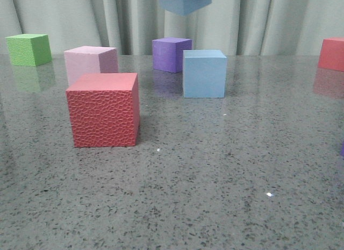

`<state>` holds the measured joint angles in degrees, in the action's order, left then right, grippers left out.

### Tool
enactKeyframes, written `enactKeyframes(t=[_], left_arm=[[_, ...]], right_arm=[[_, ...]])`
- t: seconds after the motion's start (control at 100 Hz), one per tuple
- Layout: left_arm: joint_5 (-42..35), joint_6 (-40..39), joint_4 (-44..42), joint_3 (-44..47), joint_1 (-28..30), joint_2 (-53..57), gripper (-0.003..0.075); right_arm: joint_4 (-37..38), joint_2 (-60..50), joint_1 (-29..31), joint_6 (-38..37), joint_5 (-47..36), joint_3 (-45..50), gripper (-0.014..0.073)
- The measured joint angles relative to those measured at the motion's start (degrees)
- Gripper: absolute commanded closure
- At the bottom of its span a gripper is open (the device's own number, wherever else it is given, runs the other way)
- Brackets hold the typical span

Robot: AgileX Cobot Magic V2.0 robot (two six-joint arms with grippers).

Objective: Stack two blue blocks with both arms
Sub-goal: 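Lift the held blue cube and carry it over the placed blue cube, then lower the held blue cube onto the placed blue cube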

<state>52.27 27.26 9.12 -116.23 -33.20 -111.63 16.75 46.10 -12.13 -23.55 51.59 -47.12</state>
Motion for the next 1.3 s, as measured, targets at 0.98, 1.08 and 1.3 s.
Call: enactKeyframes(t=[0.98, 1.08, 1.3], left_arm=[[9.3, 24.2, 8.7, -0.1, 0.0, -4.0, 0.0461], [9.5, 25.6, 9.2, -0.1, 0.0, -4.0, 0.0461], [9.6, 28.8, 10.6, -0.1, 0.0, -4.0, 0.0461]], right_arm=[[0.0, 0.0, 0.0, 0.0, 0.0, 0.0, -0.0016], [0.0, 0.0, 0.0, 0.0, 0.0, 0.0, -0.0016], [0.0, 0.0, 0.0, 0.0, 0.0, 0.0, -0.0016]])
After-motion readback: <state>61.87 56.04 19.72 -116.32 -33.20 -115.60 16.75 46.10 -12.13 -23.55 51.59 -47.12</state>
